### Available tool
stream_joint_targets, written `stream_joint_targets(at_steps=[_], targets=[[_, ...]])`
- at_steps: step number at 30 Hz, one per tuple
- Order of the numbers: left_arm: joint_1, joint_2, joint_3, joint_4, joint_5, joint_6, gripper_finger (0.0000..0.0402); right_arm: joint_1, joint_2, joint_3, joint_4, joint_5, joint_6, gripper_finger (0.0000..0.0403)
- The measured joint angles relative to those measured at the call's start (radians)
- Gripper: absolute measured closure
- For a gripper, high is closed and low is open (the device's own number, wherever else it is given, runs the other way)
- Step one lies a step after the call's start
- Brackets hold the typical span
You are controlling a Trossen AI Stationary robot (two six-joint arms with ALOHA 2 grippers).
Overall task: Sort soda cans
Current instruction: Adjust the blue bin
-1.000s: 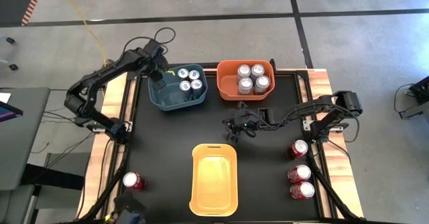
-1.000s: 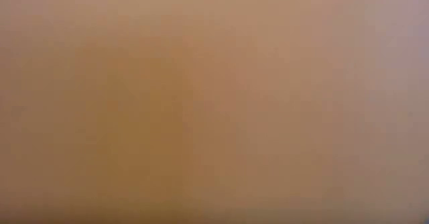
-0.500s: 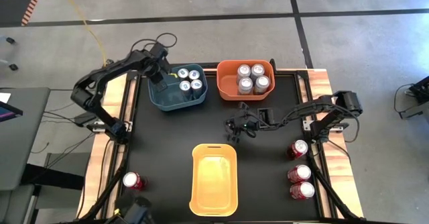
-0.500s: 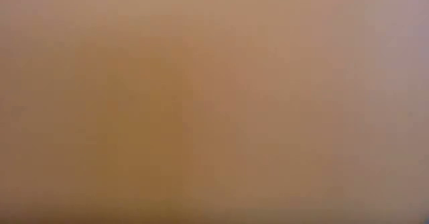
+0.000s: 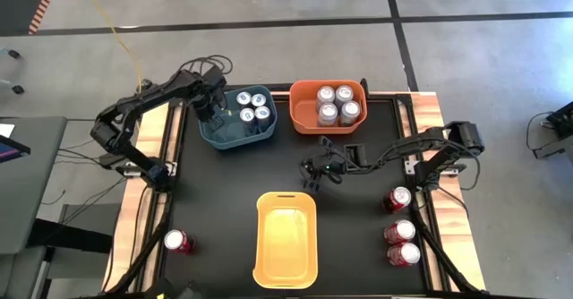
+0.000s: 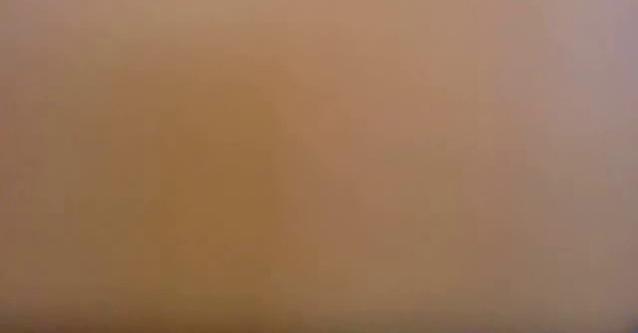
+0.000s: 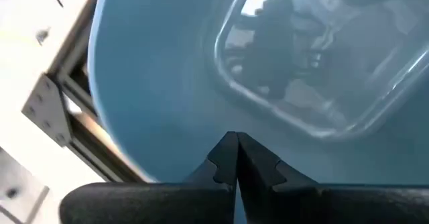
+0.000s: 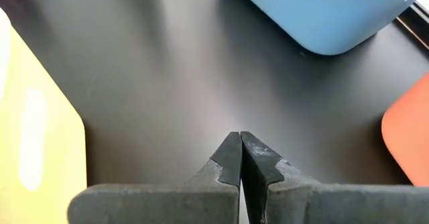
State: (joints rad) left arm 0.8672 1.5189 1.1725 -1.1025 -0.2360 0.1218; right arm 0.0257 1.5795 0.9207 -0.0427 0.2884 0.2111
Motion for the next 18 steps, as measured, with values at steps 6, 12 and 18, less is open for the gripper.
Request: stream_joint_targets(at_steps=[6, 12, 18], targets=[[-0.035, -0.047, 0.000, 0.069, -0.012, 0.068, 0.0400, 0.000, 0.000, 0.000, 0.006, 0.001, -0.003, 0.0379], [-0.042, -0.125, 0.000, 0.151, -0.014, 0.157, 0.0339, -0.001, 0.000, 0.000, 0.000, 0.001, -0.002, 0.0379], [-0.020, -0.121, 0.001, 0.262, -0.016, 0.232, 0.0234, -0.002, 0.000, 0.000, 0.020, 0.001, -0.001, 0.0379]])
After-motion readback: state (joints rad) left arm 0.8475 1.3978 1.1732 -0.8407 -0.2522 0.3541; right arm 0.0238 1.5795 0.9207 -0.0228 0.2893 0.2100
